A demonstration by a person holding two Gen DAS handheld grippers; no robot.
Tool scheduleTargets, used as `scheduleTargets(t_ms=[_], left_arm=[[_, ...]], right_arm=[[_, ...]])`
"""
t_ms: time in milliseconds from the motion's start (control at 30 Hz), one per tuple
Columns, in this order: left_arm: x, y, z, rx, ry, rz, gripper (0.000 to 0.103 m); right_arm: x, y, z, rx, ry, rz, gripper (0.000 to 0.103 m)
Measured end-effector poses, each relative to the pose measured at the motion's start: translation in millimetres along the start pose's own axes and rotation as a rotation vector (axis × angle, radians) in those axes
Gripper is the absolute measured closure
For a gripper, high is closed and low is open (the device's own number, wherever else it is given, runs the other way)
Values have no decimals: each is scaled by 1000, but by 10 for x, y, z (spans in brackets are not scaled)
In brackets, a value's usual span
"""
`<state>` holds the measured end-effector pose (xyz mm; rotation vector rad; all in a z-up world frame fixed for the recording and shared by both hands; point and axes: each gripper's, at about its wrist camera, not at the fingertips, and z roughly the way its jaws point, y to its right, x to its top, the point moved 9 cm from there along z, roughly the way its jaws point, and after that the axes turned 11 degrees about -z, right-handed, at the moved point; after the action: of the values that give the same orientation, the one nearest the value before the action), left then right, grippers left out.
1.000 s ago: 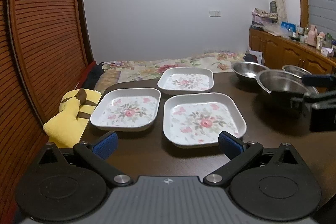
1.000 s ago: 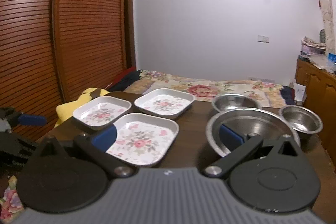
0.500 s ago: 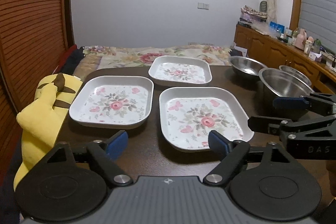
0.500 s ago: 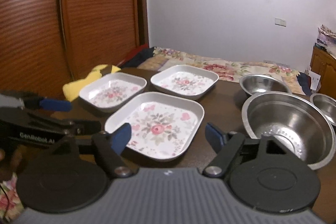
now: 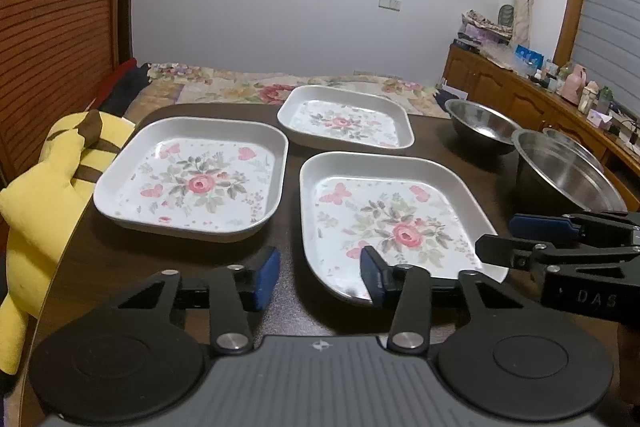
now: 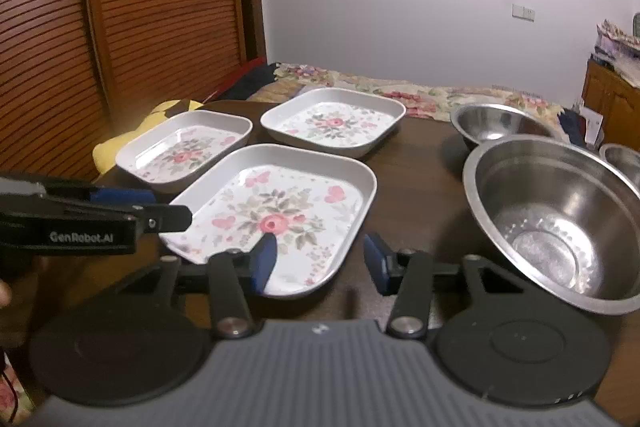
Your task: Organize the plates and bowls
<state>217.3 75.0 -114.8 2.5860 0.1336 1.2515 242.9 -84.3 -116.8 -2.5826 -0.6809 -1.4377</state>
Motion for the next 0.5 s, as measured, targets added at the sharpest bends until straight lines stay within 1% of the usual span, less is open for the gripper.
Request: scheduleTargets(t_ms=[100,167,233,333,500], left_arm=[[-1,-30,40,4,-7,-7,66],[3,-44,52,-2,-9,-17,69],[12,-45,61,-11,-7,-21,76],[22,-56,82,-6,-4,-17,84],[53,-66,111,-12,0,-24,89]], right_arm=[[-24,25,53,-1,-13,19,63],[-41,36,94,-1,-23,34,71],[-57,45,130,2,-33,50,72],[-73,70,166,0,-42,69,72],[-118,158,231,1,-62,121,75]])
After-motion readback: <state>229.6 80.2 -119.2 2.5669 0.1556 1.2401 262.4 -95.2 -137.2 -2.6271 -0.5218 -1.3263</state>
